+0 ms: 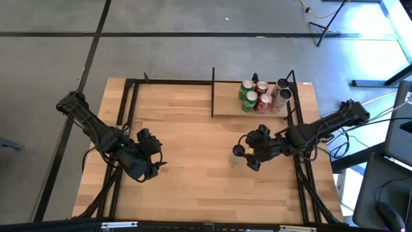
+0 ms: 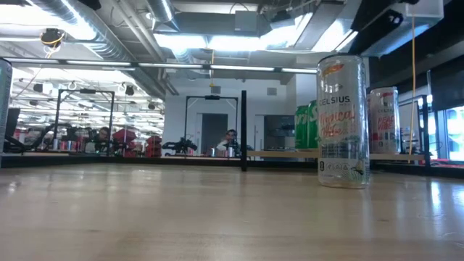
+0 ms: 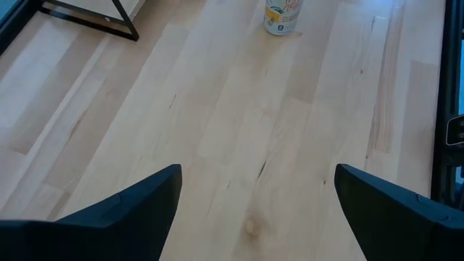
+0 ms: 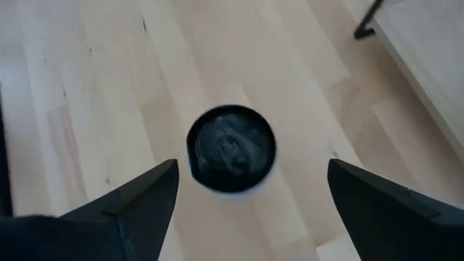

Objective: Place canned beverage on shelf
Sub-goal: Put the white yellow soda can on the shelf

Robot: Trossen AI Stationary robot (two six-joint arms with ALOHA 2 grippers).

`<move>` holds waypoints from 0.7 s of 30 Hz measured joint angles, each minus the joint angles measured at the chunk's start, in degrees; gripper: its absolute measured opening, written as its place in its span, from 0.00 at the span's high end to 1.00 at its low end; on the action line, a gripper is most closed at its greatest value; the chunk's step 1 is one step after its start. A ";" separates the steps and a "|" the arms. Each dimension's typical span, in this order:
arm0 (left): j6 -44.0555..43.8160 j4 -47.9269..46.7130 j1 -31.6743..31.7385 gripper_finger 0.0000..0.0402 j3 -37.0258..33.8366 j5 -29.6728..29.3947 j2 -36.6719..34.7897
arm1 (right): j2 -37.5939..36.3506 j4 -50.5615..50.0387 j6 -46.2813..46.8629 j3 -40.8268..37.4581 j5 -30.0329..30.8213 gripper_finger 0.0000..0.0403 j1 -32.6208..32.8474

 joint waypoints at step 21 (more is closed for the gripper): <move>0.23 -0.02 0.20 0.13 0.00 -1.62 0.00 | 6.20 17.09 -1.86 -9.00 2.35 0.16 -0.20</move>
